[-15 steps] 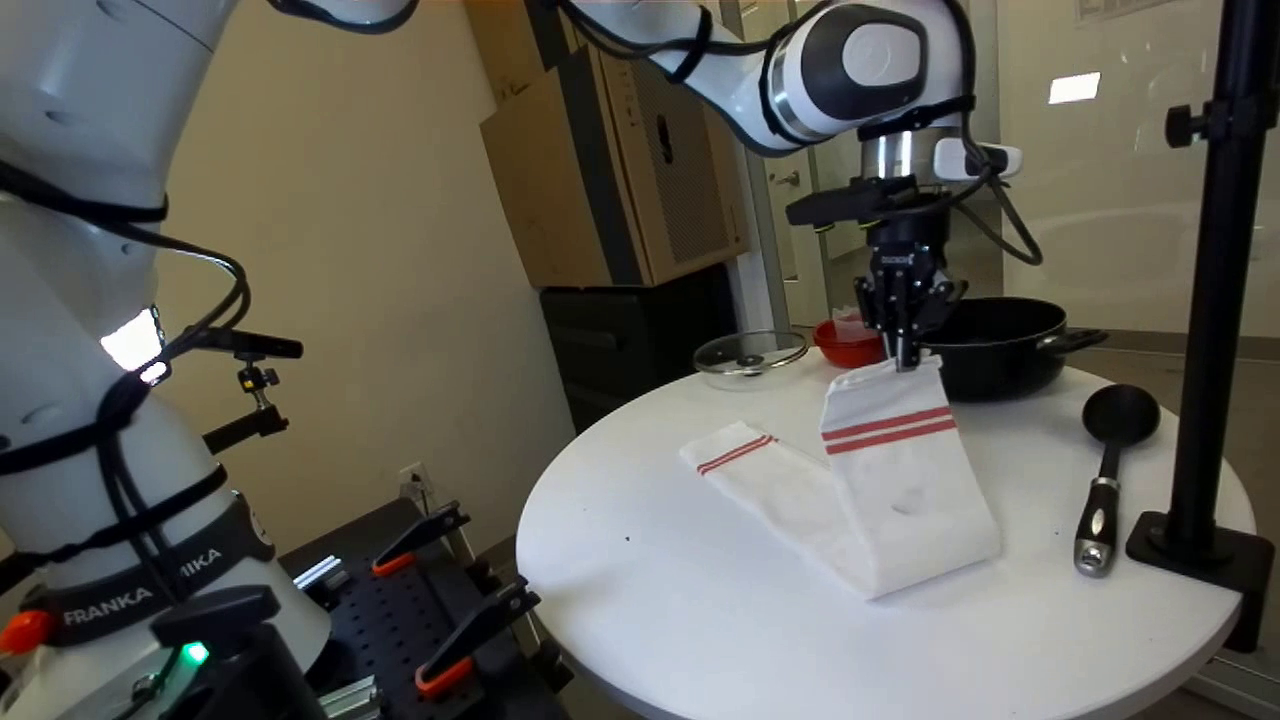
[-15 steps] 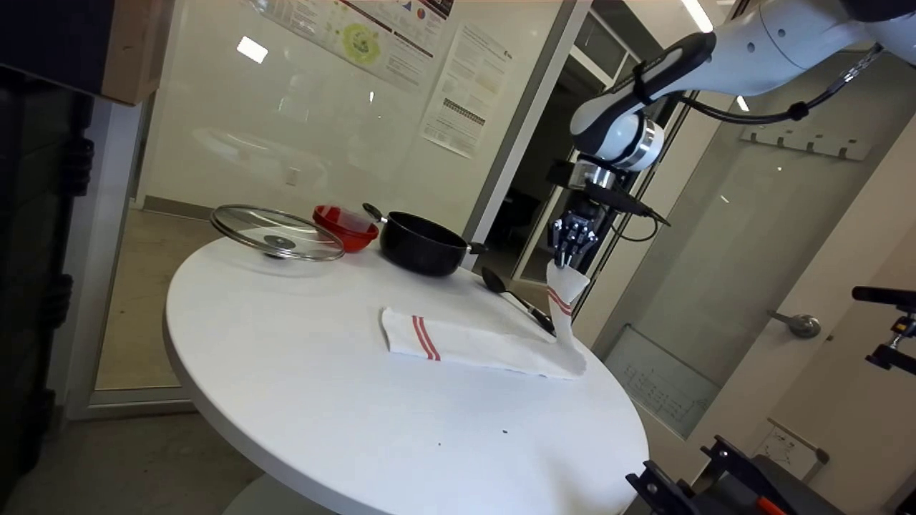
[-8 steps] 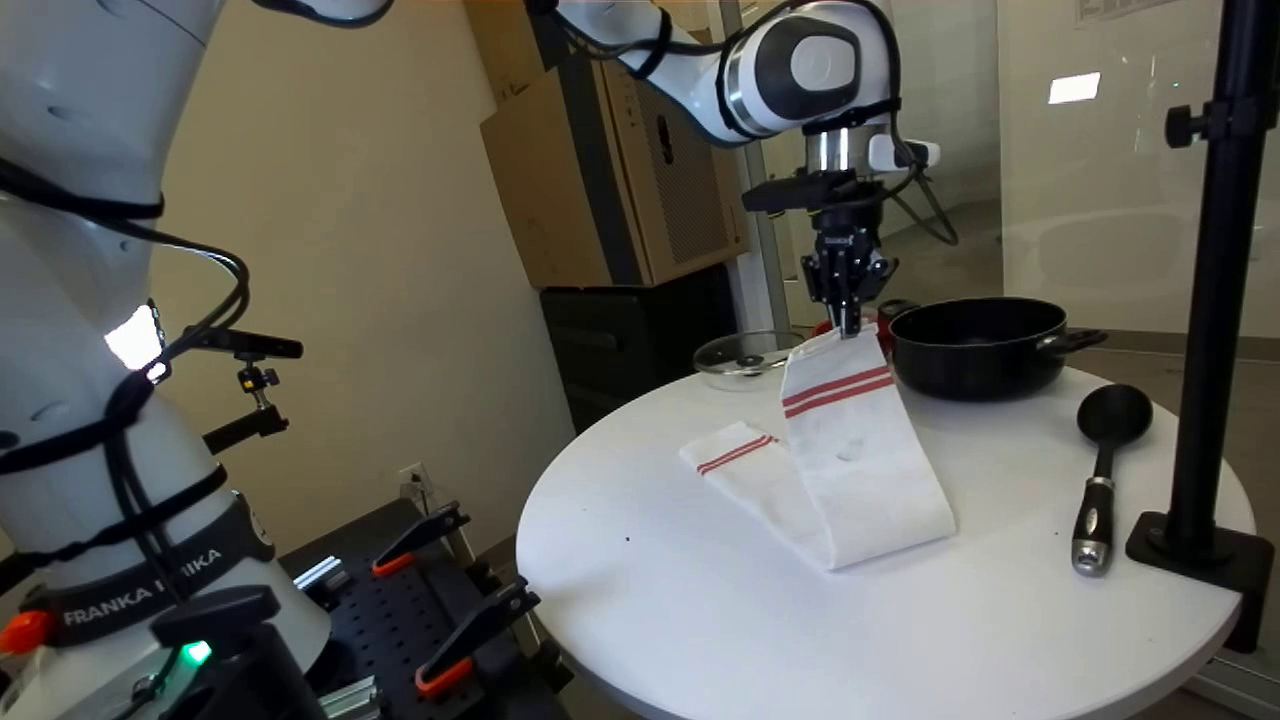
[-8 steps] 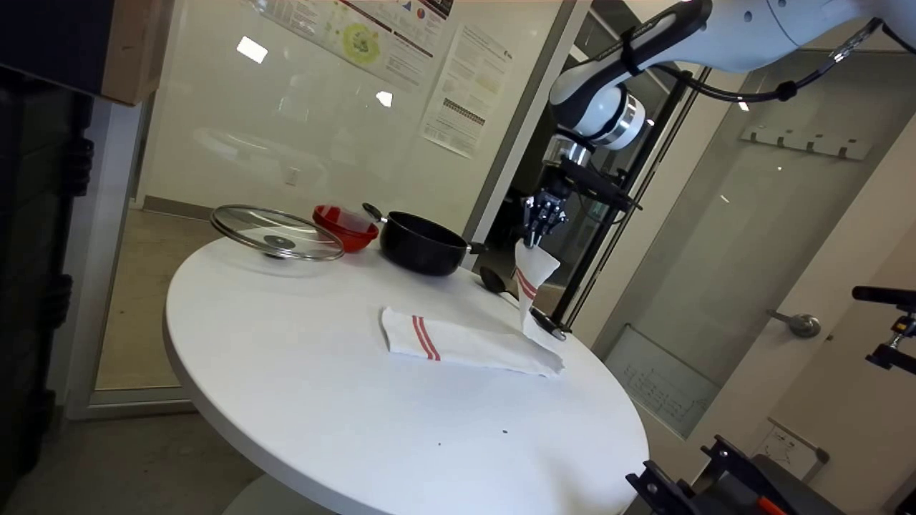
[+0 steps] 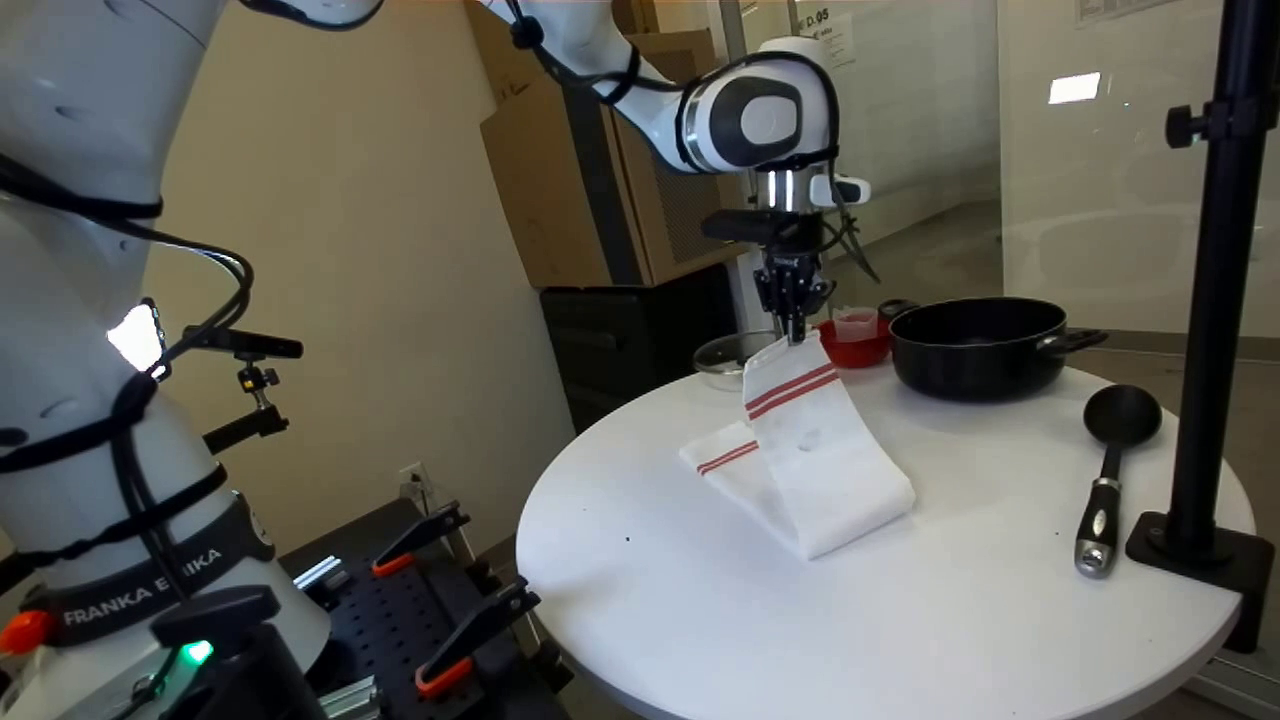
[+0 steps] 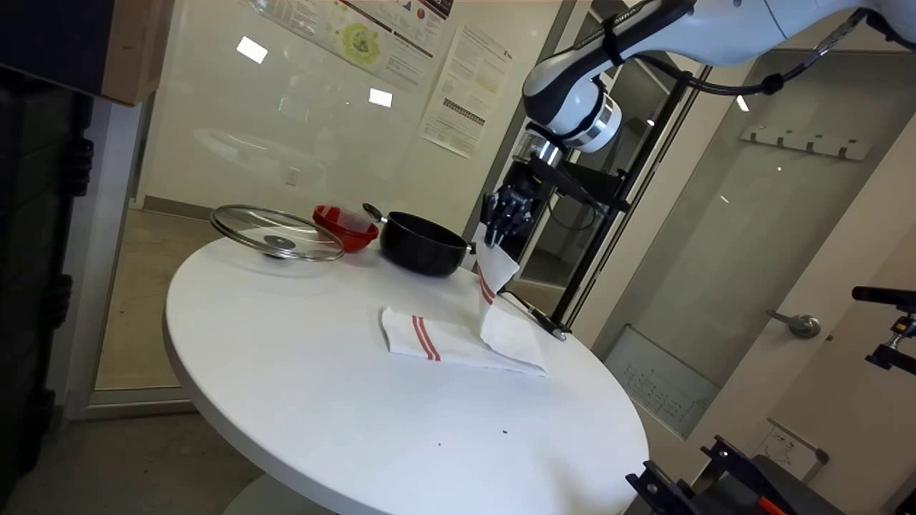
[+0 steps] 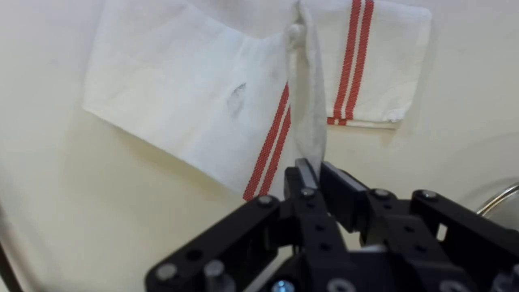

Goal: Fold the white towel

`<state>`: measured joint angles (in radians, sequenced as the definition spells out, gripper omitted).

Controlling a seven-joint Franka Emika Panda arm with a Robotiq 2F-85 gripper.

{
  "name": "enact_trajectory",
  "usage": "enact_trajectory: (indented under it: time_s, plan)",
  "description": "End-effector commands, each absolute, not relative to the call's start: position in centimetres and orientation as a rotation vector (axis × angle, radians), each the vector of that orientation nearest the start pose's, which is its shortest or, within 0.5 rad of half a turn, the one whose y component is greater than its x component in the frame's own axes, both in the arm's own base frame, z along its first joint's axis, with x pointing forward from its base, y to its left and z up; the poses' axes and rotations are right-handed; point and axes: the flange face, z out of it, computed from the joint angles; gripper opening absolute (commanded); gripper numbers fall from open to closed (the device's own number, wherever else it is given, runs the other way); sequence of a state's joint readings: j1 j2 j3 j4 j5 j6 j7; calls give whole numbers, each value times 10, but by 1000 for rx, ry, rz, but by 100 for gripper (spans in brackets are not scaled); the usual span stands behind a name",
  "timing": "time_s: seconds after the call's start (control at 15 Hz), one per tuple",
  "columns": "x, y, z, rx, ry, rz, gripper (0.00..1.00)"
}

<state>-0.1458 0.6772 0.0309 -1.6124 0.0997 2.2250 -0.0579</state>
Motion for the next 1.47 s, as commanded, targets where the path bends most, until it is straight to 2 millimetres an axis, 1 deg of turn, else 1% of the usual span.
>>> enact_trajectory:
  time_s: [0.0, 0.2, 0.4, 0.53, 0.67, 0.93, 1.4]
  plan:
    - [670, -40, 212, -3002, 159, 68, 2]
    - [660, -11, 193, -3014, 88, 118, 2]
    - [653, 6, 184, -3009, 43, 146, 2]
    - [650, 14, 180, -2997, 42, 144, 2]
    - [649, 18, 178, -2977, 103, 136, 2]
    - [643, 22, 175, -2932, 225, 184, 2]
    - [643, 22, 173, -2881, 431, 161, 2]
